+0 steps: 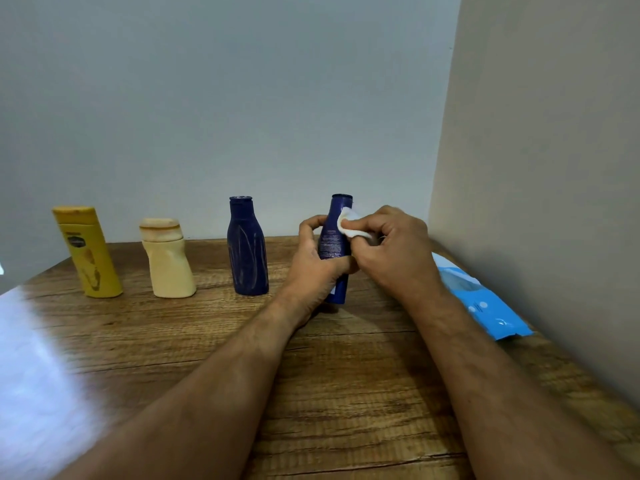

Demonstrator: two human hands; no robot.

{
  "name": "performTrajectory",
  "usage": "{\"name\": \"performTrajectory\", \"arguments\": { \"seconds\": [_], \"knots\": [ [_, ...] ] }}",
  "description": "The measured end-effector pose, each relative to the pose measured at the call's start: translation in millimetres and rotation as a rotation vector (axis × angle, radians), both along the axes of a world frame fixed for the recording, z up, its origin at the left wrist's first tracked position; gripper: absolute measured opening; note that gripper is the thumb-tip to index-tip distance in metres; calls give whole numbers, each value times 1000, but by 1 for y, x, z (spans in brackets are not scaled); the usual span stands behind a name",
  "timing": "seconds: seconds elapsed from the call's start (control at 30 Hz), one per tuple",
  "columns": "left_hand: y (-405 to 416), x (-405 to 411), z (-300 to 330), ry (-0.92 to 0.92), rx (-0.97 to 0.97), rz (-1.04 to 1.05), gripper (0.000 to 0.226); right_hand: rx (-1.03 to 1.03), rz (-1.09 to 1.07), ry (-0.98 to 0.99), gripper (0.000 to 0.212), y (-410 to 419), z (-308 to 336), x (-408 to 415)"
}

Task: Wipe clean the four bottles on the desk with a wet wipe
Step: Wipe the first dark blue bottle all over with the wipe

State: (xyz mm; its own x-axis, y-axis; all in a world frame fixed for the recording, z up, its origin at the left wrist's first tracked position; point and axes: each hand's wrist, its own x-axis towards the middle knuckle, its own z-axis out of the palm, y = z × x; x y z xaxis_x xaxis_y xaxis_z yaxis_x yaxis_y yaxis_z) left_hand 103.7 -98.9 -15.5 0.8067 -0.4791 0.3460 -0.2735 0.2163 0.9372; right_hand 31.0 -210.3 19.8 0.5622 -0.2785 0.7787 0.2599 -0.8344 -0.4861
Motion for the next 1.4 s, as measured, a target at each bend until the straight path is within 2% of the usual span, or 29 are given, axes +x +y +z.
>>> {"name": "performTrajectory", "arguments": {
  "seconds": [0.1,0.17,0.3,0.47,0.63,0.77,0.87,0.97,1.07,1.23,1.4],
  "knots": [
    [2,1,1,-120,40,81,83,-78,-7,23,19,0,-2,3],
    [1,-2,0,-249,92,110,86,-92,-53,-51,19,-1,-1,5],
    [-6,-7,-1,-399,180,191,86,52,-120,-233,17,0,2,5],
    [-10,-7,-2,-477,221,268,88,202,-80,-235,19,-3,2,5],
    [-6,-8,0,-678,355,456,88,6,-118,-228,17,3,0,5],
    [-5,-12,3,-846,391,638,83,-43,-90,-246,21,8,2,3],
    [-7,-13,5,-771,344,625,82,-42,-107,-294,21,5,2,2],
    [-9,-15,3,-592,221,418,82,-27,-96,-321,21,0,1,1],
    [-5,-15,3,-573,191,321,82,2,-77,-340,20,-1,1,0],
    [-4,-16,6,-903,359,669,80,-53,-115,-344,19,6,2,-1],
    [-6,-14,9,-1142,467,819,71,-78,-158,-338,19,7,3,-2]
  ]
}}
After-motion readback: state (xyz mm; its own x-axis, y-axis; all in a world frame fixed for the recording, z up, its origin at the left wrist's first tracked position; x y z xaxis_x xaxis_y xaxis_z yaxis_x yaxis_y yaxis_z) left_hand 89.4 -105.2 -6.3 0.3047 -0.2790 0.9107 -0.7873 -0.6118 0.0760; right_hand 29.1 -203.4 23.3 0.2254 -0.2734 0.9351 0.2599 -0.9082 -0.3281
